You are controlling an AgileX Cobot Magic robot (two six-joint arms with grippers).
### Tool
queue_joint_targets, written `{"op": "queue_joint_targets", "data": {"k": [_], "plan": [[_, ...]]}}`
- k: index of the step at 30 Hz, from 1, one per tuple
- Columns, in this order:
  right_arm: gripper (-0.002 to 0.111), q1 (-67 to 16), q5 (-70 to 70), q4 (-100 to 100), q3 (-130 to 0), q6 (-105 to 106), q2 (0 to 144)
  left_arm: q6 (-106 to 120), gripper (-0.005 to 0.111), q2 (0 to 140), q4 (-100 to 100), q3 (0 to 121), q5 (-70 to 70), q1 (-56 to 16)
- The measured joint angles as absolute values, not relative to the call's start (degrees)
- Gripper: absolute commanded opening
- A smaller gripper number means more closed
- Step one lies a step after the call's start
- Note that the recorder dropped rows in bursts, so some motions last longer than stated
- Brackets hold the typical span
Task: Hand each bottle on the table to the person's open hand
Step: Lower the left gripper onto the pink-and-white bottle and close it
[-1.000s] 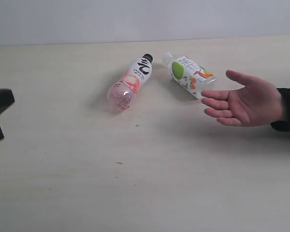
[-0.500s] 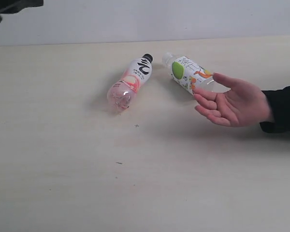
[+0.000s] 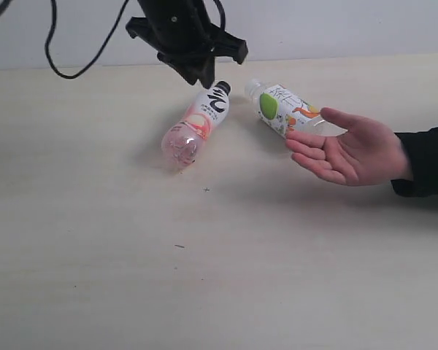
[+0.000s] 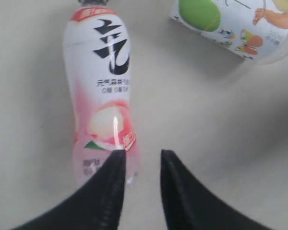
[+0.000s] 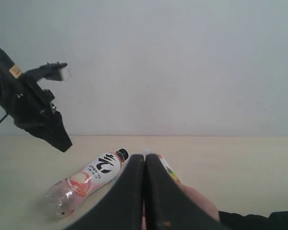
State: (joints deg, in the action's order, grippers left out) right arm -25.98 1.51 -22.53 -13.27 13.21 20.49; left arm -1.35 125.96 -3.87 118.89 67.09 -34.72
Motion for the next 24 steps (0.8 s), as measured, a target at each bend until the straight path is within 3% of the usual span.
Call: {"op": "queue_joint_targets", "data": {"k": [1, 2, 4, 24], "plan": [[0.000, -26.0, 1.5, -22.5, -13.3, 13.2, 20.5, -1.1, 0.068, 127.4, -3.9, 120.3, 67.1, -35.1], [0.000, -26.0, 1.5, -22.5, -13.3, 13.2, 20.5, -1.0, 0.076, 129.0, -3.8, 122.0, 67.0, -35.5], [0.000, -26.0, 1.5, -22.5, -13.3, 13.2, 20.5, -0.8, 0.082, 130.2, -3.8, 123.4, 66.7, -35.6], [0.000, -26.0, 1.5, -22.5, -13.3, 13.2, 20.5, -1.4, 0.081, 136.3, 4.0, 126.0, 61.4, -35.6]]}}
